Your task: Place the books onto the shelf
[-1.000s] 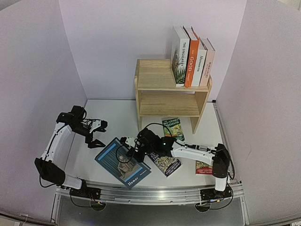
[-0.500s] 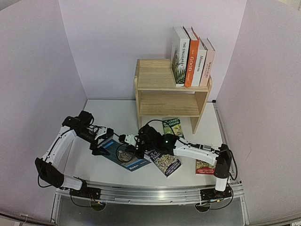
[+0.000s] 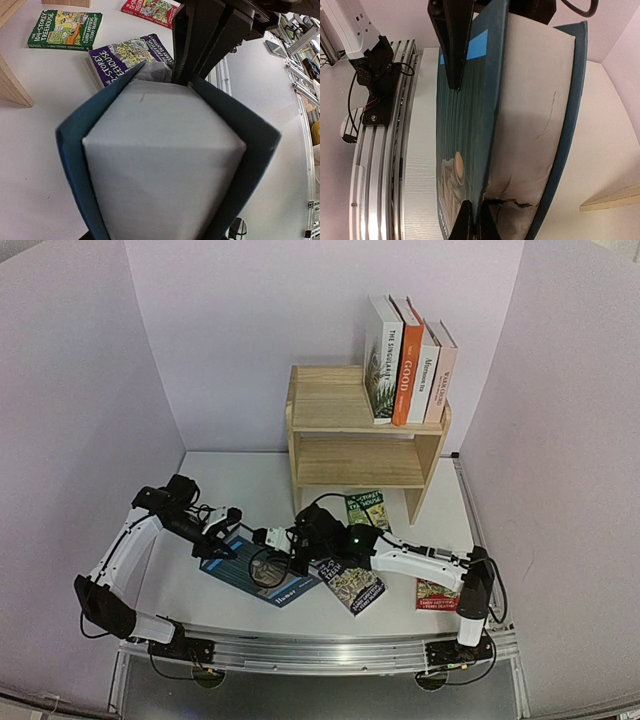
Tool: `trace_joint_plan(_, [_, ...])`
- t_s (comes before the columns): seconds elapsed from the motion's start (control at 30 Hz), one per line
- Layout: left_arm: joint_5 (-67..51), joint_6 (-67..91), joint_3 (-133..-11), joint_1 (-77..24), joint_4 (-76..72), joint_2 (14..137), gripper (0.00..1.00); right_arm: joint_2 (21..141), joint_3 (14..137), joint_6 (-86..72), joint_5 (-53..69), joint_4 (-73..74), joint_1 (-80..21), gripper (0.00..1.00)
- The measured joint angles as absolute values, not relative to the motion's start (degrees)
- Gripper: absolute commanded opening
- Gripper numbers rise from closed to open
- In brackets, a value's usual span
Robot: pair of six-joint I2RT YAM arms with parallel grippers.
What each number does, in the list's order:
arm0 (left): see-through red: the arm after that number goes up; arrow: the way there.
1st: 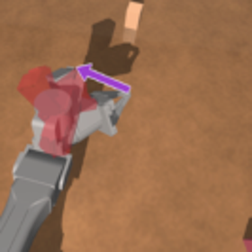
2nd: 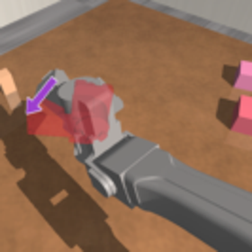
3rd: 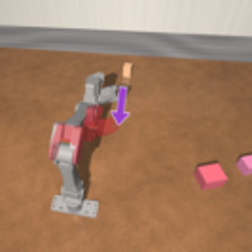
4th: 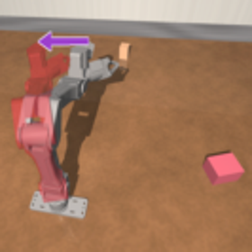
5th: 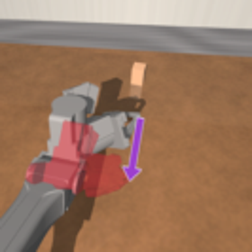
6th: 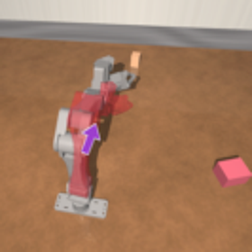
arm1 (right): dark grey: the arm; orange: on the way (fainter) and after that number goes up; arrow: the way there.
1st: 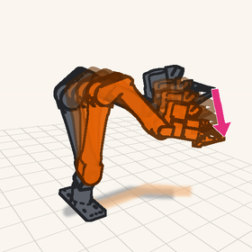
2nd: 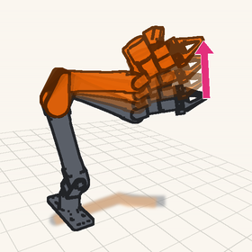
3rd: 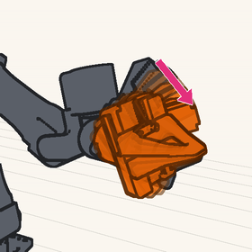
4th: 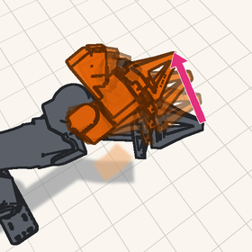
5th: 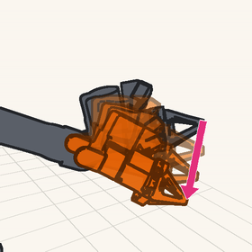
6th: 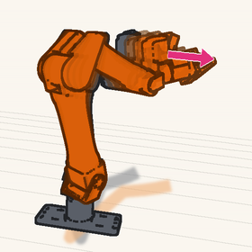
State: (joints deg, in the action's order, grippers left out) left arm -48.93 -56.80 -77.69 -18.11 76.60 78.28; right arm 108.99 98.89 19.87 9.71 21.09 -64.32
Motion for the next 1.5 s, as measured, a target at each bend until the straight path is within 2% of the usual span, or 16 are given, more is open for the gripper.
trace_joint_plan(0.1, [-48.8, -56.1, -77.7, -18.2, 76.2, 78.3, 0.36, 108.9, 98.9, 19.5, 9.6, 21.1, -64.1, 0.0])
trace_joint_plan(0.13, [-48.8, -55.7, -77.7, -18.2, 75.9, 78.3, 0.34, 108.9, 98.9, 19.4, 9.3, 21.1, -64.1, 0.06])
trace_joint_plan(0.23, [-48.8, -54.5, -77.7, -18.3, 75.3, 78.3, 0.31, 108.8, 99.0, 18.4, 7.3, 21.0, -64.1, 0.41])
trace_joint_plan(0.43, [-48.4, -45.9, -77.0, -18.4, 75.5, 77.3, 0.32, 107.9, 99.6, 15.3, -1.1, 20.4, -63.8, 0.88])
trace_joint_plan(0.63, [-48.4, -32.7, -76.1, -14.5, 77.1, 76.4, 0.32, 106.2, 99.8, 9.9, -9.4, 19.2, -63.8, 0.91])
trace_joint_plan(0.83, [-51.1, -18.6, -78.9, 0.0, 77.4, 79.8, 0.34, 106.8, 100.5, 6.1, -17.7, 16.9, -66.7, 0.92])
trace_joint_plan(1.13, [-57.5, -0.1, -79.3, 8.6, 76.6, 81.3, 0.32, 122.2, 109.6, 12.0, -28.8, 7.8, -76.9, 0.94])
trace_joint_plan(1.33, [-58.2, 10.8, -73.3, 12.1, 76.2, 80.9, 0.32, 130.9, 111.4, 21.5, -33.0, -2.6, -80.4, 0.94])
trace_joint_plan(1.4, [-58.2, 12.4, -72.1, 12.1, 76.2, 80.9, 0.32, 133.8, 113.7, 24.7, -35.0, -4.7, -80.3, 0.9])
trace_joint_plan(1.43, [-58.3, 13.1, -71.8, 12.1, 76.1, 80.9, 0.32, 135.2, 115.0, 26.3, -36.1, -5.9, -80.2, 0.85])
trace_joint_plan(1.5, [-58.8, 14.1, -71.7, 12.1, 76.0, 80.9, 0.32, 137.4, 117.4, 29.4, -38.6, -8.0, -79.8, 0.67])
